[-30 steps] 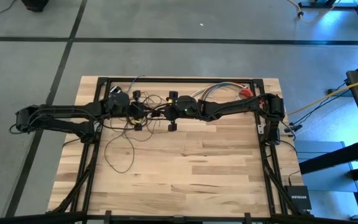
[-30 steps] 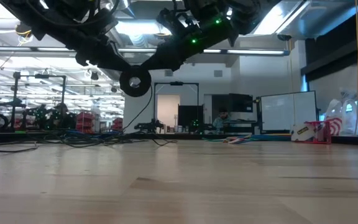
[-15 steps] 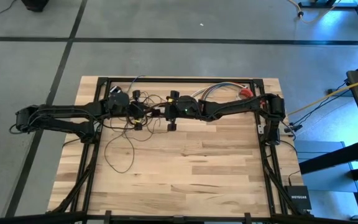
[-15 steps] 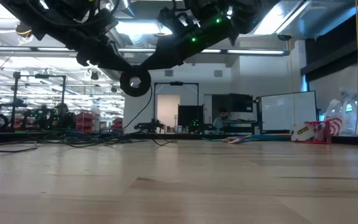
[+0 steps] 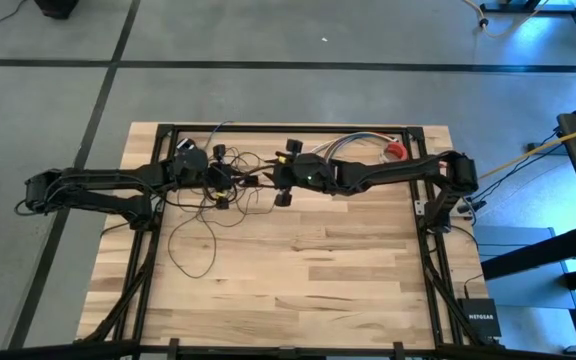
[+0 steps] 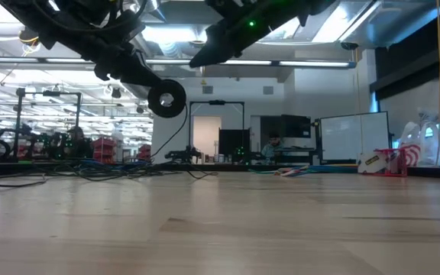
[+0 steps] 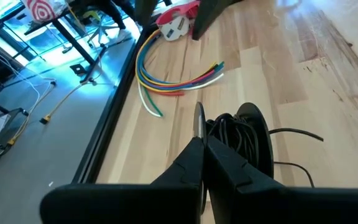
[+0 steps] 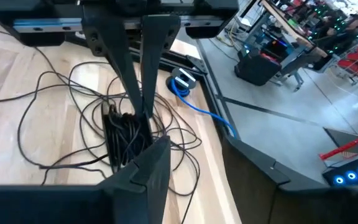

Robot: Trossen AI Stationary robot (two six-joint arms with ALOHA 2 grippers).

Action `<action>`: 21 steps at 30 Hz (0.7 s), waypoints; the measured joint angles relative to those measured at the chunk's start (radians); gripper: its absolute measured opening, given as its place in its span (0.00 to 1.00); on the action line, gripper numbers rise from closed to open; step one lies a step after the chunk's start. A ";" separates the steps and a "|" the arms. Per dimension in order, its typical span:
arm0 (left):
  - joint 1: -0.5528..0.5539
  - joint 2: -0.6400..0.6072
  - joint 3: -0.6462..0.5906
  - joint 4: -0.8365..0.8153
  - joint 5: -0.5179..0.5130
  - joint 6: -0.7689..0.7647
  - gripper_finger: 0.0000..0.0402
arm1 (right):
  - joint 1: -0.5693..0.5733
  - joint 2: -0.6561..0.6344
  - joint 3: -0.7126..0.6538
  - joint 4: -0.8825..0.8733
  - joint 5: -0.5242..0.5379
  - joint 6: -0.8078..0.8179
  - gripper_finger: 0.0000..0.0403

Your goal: Coiling cords

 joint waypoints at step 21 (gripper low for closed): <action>0.000 -0.002 0.000 0.103 -0.001 -0.031 0.00 | -0.001 0.001 0.000 -0.008 -0.006 0.012 0.37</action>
